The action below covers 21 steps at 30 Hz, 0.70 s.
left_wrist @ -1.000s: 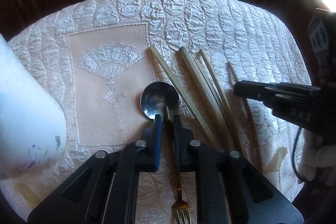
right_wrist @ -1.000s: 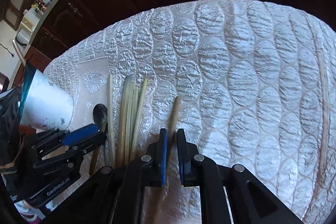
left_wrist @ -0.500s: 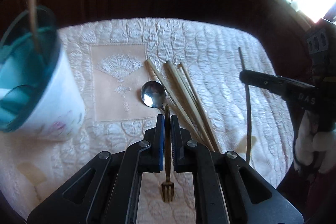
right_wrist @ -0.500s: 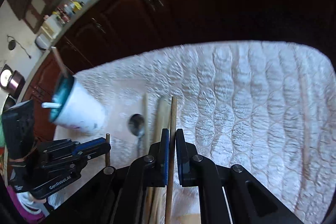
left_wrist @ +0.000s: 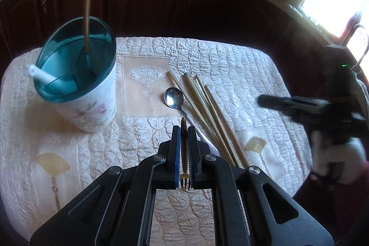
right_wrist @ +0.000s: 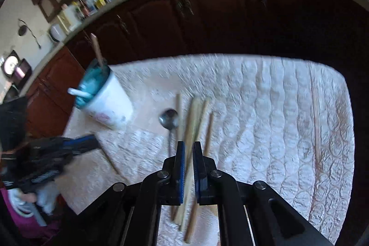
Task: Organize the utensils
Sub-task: 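Lift the gold fork and the chopstick off the cloth toward the cup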
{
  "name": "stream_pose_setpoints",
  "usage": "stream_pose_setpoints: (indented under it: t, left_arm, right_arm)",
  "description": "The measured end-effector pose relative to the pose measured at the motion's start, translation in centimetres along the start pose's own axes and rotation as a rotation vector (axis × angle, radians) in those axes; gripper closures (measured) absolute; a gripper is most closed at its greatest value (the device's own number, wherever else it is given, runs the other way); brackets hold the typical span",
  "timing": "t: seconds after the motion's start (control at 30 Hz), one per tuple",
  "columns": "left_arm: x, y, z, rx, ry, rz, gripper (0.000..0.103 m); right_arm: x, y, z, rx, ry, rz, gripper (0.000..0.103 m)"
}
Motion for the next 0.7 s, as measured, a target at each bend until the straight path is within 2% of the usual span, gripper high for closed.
stream_pose_setpoints:
  t: [0.13, 0.37, 0.43, 0.53, 0.7]
  left_arm:
    - [0.9, 0.3, -0.2, 0.006, 0.006, 0.009, 0.099]
    - [1.9, -0.1, -0.8, 0.027, 0.012, 0.015, 0.099]
    - [2.0, -0.2, -0.9, 0.030, 0.013, 0.016, 0.099]
    - [2.2, -0.3, -1.0, 0.035, 0.013, 0.018, 0.099]
    - [2.9, -0.6, -1.1, 0.038, 0.017, 0.032, 0.099]
  right_arm:
    - [-4.5, 0.2, 1.7, -0.032, 0.041, -0.071, 0.094]
    - [-11.1, -0.6, 2.7, -0.057, 0.030, -0.187, 0.094]
    - [-12.2, -0.8, 3.1, -0.058, 0.052, -0.206, 0.094]
    - [-13.5, -1.2, 3.3, -0.077, 0.035, -0.209, 0.094]
    - [-12.6, -1.7, 2.7, -0.053, 0.035, -0.193, 0.097]
Point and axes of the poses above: each gripper's, at about its wrist camera, not at the fingertips, and x roughly against the way its jaws point, z to its right, y to its underside, the point moved 5 cm from there along -x, roughly the way its jaws point, and after that the axes turned 11 degrees about x, right-handed, at the moved point
